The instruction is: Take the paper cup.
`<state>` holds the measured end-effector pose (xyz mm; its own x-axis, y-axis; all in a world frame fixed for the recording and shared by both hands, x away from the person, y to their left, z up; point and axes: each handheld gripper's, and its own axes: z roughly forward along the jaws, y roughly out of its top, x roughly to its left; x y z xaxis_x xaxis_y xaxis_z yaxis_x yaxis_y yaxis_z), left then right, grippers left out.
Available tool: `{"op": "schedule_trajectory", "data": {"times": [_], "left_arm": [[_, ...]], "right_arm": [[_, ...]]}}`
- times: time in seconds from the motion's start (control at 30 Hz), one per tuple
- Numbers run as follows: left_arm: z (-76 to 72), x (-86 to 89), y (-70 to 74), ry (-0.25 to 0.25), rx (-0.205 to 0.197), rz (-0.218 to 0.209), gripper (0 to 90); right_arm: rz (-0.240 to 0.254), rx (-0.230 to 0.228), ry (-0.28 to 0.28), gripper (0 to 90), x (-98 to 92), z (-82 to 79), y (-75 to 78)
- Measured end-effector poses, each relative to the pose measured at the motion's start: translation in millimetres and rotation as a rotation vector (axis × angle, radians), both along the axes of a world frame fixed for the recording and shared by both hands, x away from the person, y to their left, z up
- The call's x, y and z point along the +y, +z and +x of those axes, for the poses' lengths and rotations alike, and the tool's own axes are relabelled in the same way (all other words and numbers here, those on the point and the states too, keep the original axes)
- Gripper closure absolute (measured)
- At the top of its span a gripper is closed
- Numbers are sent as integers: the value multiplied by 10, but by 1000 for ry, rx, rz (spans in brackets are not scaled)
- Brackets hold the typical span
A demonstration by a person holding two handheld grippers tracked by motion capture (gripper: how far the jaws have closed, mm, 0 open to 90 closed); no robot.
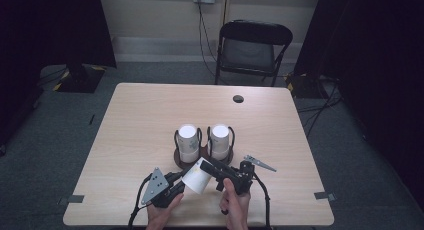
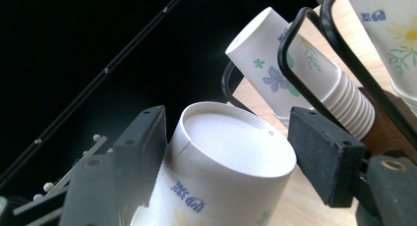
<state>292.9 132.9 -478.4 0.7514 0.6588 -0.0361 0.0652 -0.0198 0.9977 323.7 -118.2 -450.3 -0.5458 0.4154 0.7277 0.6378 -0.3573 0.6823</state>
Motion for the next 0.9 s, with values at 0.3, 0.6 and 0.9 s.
{"op": "schedule_trajectory", "data": {"times": [0.3, 0.6, 0.9], "left_arm": [[53, 55, 11, -15, 41, 14, 863], [96, 116, 33, -24, 61, 45, 862], [160, 247, 116, -29, 83, 85, 863]], "right_arm": [[-29, -43, -8, 272, -48, -3, 24], [-110, -102, -4, 228, -69, -28, 43], [-211, -168, -30, 198, -131, -78, 67]]}}
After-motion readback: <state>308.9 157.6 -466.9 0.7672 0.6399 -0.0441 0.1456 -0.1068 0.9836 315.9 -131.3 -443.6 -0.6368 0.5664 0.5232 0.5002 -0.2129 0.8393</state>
